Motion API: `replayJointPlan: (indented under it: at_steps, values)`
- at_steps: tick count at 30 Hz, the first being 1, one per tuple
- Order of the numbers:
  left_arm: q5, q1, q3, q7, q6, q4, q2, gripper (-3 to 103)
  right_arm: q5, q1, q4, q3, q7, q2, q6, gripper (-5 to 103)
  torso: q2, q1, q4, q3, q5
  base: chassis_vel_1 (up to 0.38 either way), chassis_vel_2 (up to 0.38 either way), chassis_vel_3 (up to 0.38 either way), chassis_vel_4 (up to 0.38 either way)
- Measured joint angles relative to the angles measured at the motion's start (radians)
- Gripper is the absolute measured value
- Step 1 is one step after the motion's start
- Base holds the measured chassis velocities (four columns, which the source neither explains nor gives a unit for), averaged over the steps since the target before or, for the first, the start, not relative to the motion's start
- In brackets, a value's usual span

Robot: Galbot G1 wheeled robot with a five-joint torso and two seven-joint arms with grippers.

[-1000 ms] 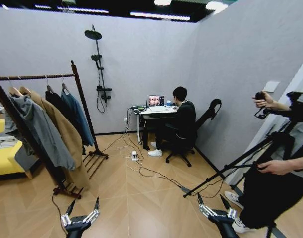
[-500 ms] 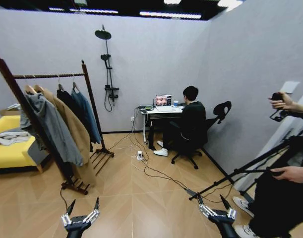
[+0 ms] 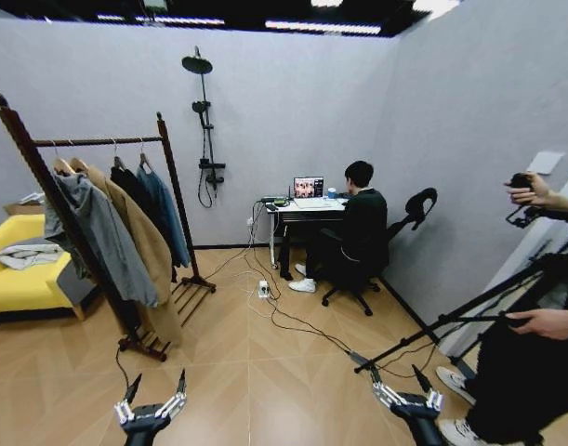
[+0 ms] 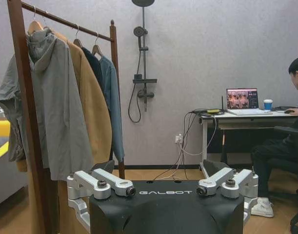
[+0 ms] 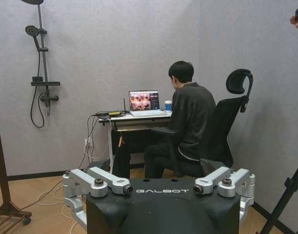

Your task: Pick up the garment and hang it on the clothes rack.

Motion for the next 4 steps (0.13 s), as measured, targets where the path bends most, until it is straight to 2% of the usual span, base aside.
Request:
replayJointPlan:
  at_steps: [4]
  values:
    - [0.000, 0.000, 0.000, 0.000, 0.000, 0.000, 0.000, 100, 0.000, 0.000, 0.000, 0.000, 0.000, 0.000, 0.000, 100, 0.000, 0.000, 0.0000, 0.000, -0.0005, 0.220, -0.206, -0.187, 0.191]
